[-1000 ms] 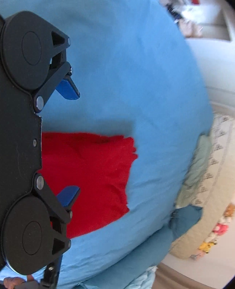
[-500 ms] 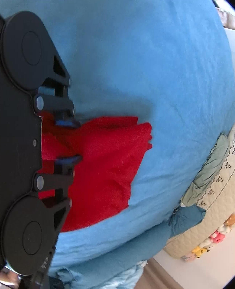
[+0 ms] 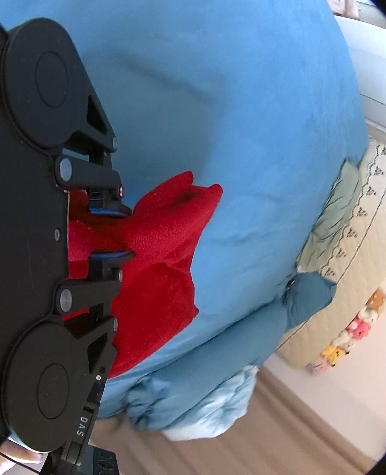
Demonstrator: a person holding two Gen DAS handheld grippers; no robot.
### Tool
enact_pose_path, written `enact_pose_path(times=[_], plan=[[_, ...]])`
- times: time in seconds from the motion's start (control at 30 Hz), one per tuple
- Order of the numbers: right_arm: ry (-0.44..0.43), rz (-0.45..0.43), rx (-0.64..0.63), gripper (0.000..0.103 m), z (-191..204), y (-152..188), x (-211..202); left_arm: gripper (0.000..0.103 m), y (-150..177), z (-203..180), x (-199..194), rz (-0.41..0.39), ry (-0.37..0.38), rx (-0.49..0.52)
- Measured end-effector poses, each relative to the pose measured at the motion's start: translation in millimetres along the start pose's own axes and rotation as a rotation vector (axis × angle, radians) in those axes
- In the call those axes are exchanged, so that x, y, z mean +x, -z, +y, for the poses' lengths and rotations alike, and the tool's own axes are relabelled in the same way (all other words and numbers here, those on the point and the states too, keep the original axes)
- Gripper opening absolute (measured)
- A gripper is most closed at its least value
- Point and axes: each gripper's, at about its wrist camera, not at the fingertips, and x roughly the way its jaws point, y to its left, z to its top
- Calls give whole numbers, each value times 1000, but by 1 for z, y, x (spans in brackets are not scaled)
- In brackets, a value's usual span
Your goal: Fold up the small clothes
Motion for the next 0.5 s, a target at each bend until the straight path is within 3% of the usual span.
enact_pose_path(times=[0.17,0.23,0.27,0.33,0.4,0.5], plan=[[57,12,26,41,-26,61,-50,24,67,-29,18,65,-59,32],[101,42,38,44,-40,83,-53,34,82,-33,23,67,-105,82],[134,58,48,51,-45,91,-53,38,88,-33,20,49,-146,114],[193,70,66,62,-50,100,-61,66,94,-33,10,15,-205,139],[209,32,51,95,-48,104,-78,85,97,-34,-3,-35,-240,153],[262,-19,-25,103,-41,114,-99,86,103,-34,-17,-64,-281,207]])
